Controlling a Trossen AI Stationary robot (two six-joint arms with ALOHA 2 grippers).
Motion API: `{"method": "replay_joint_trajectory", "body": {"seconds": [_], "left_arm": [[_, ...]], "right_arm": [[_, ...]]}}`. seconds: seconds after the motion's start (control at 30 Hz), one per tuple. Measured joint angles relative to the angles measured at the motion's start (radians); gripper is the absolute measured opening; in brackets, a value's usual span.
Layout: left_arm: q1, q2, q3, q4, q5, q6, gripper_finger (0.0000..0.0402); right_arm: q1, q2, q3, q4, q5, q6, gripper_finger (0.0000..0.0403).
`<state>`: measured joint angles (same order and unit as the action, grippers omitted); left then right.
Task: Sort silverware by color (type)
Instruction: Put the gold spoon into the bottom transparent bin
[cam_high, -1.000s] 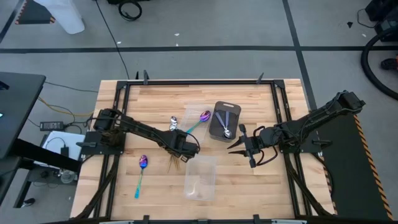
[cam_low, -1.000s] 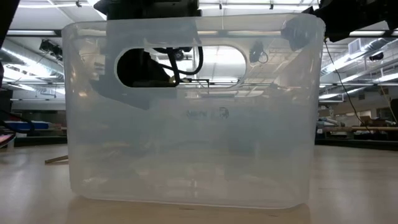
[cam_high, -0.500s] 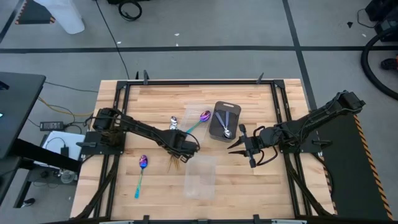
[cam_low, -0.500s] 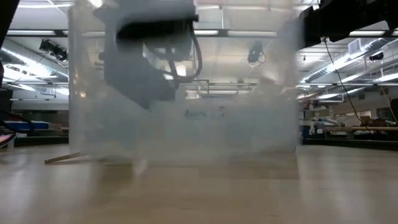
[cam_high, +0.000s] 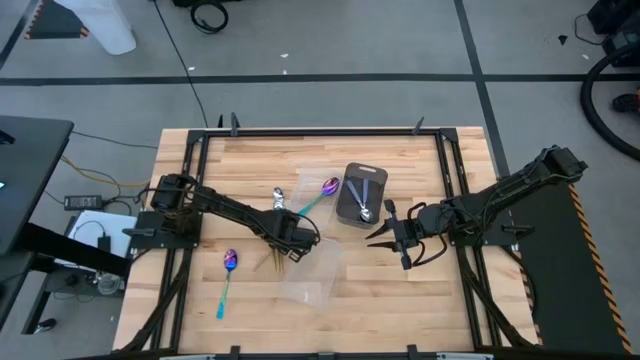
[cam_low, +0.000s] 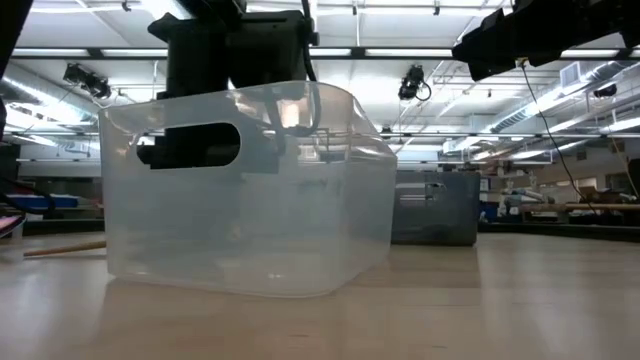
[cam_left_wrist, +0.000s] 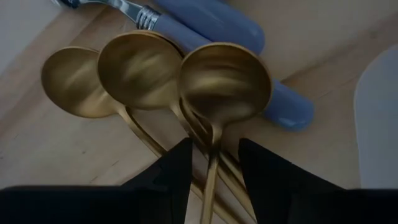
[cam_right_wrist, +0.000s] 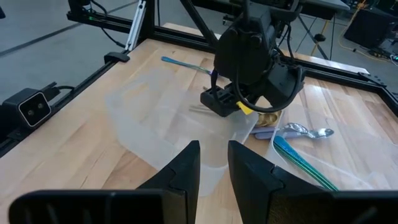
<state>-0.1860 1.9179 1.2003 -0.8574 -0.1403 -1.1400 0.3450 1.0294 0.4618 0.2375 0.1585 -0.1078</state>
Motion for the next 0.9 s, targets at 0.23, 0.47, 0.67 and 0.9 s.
{"method": "replay_joint_trajectory", "body": {"seconds": [0.23, 0.47, 0.67, 0.9], "left_arm": [[0.0, 0.0, 0.0, 0.001, 0.009, 0.0, 0.0141], [0.0, 0.0, 0.0, 0.0, 0.011, 0.0, 0.0141], [0.0, 0.0, 0.006, -0.001, 0.018, 0.0, 0.0141], [-0.001, 0.0, 0.008, -0.001, 0.023, 0.002, 0.0141]], "right_arm": [[0.0, 0.0, 0.0, 0.0, 0.0, 0.0, 0.0093], [0.0, 0.0, 0.0, 0.0, 0.0, 0.0, 0.0093], [0.0, 0.0, 0.0, 0.0, 0.0, 0.0, 0.0093], [0.0, 0.0, 0.0, 0.0, 0.0, 0.0, 0.0093]]}}
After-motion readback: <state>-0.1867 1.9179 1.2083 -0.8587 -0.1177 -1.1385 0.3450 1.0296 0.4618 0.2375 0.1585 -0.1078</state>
